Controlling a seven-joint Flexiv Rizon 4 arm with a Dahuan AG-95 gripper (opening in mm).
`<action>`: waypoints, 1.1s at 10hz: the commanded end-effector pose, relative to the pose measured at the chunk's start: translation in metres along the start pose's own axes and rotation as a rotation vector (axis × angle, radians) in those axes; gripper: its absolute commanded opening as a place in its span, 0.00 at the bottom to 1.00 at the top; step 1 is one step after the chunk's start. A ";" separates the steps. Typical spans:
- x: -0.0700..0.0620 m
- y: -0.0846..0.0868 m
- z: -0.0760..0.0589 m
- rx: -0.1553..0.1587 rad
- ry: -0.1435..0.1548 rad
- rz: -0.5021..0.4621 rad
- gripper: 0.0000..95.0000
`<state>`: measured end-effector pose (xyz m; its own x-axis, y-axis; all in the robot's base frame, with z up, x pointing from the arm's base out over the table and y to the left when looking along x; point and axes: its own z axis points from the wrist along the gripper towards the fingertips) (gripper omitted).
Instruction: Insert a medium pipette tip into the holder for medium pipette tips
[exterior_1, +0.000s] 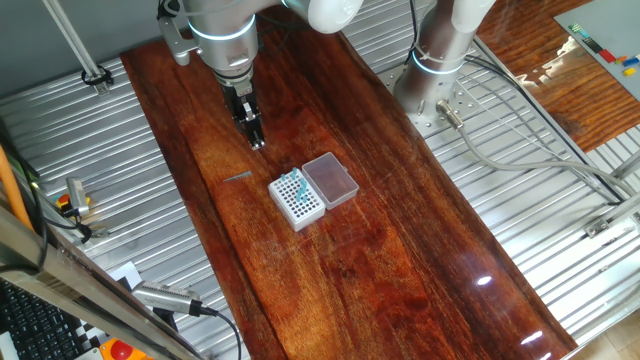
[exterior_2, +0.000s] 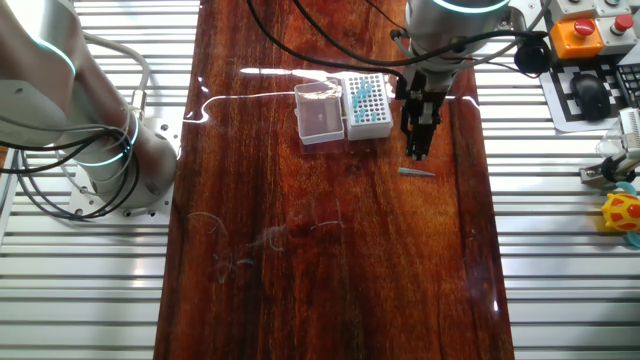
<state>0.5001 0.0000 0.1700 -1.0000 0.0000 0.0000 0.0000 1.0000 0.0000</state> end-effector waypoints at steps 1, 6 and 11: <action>0.000 0.000 0.000 -0.023 -0.005 0.000 0.00; 0.000 0.000 0.000 -0.016 -0.002 0.000 0.00; 0.000 0.000 0.000 -0.015 -0.002 0.000 0.00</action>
<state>0.5000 0.0001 0.1699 -1.0000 -0.0014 -0.0016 -0.0014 0.9999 0.0152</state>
